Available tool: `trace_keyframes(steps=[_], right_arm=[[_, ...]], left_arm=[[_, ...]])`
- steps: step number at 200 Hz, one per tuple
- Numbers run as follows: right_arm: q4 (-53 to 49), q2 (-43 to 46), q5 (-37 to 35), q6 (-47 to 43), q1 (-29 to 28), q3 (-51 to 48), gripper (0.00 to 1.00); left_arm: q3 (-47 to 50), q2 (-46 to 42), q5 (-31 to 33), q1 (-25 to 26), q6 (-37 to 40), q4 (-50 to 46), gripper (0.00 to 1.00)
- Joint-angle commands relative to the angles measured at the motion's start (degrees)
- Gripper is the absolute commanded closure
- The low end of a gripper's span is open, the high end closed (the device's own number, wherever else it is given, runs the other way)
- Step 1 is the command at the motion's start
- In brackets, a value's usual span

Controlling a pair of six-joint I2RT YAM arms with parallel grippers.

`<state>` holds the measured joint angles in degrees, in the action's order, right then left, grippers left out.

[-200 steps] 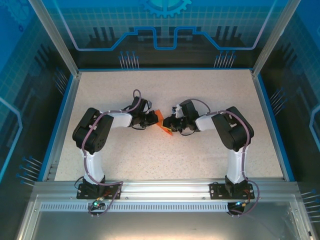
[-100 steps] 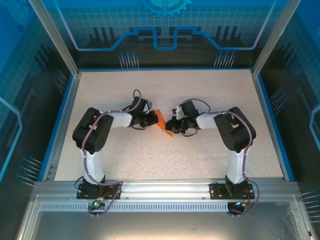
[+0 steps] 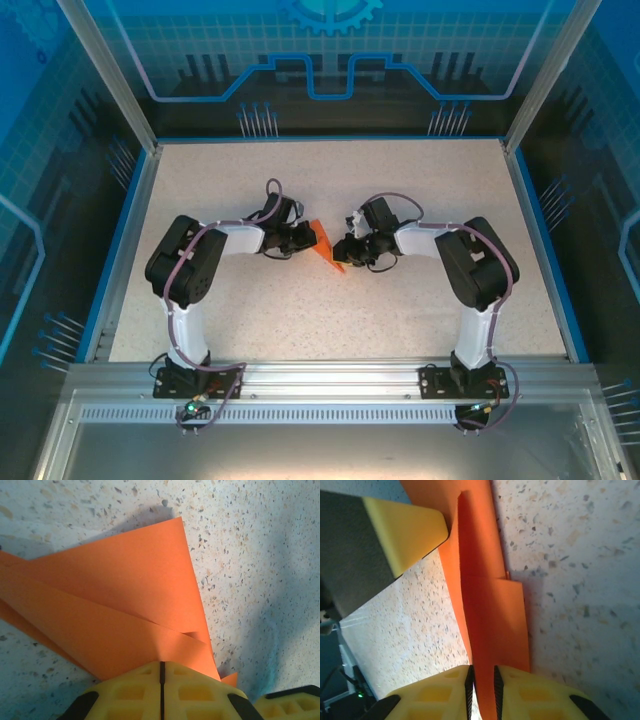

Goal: Fold a paper plane with a square sheet of paper (pick it up from the middle)

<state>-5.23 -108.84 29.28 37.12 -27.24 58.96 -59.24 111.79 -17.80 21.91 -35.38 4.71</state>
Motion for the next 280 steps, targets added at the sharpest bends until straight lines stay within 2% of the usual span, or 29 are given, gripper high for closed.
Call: trace_keyframes(steps=[1,38,74,128,185,247,280], right_arm=[[-7.8,3.1,-4.3,-7.7,-1.5,1.9,0.78],[-12.0,2.7,-8.7,-10.9,-4.5,4.9,0.78],[-12.6,2.0,-11.7,-10.4,-5.0,5.4,0.76],[-8.9,7.6,-16.5,-9.1,-5.0,2.0,0.68],[-10.6,3.2,-14.0,-9.2,-5.8,4.9,0.68],[-10.8,-0.8,-10.8,-9.3,-6.4,7.4,0.78],[-11.0,-2.1,-11.2,-8.7,-6.4,7.7,0.79]], left_arm=[[-0.6,2.3,1.8,-0.1,1.4,-4.2,0.9],[-0.5,2.4,1.7,-0.1,1.2,-4.0,0.9],[-0.4,2.5,1.5,-0.1,1.0,-3.9,0.91],[-0.5,2.5,1.4,0.0,1.0,-3.9,0.9],[-0.6,2.4,1.3,0.0,0.8,-3.8,0.9],[-0.4,2.0,1.0,0.1,0.5,-3.6,0.89],[-0.4,1.4,0.8,0.0,0.4,-3.6,0.88]])
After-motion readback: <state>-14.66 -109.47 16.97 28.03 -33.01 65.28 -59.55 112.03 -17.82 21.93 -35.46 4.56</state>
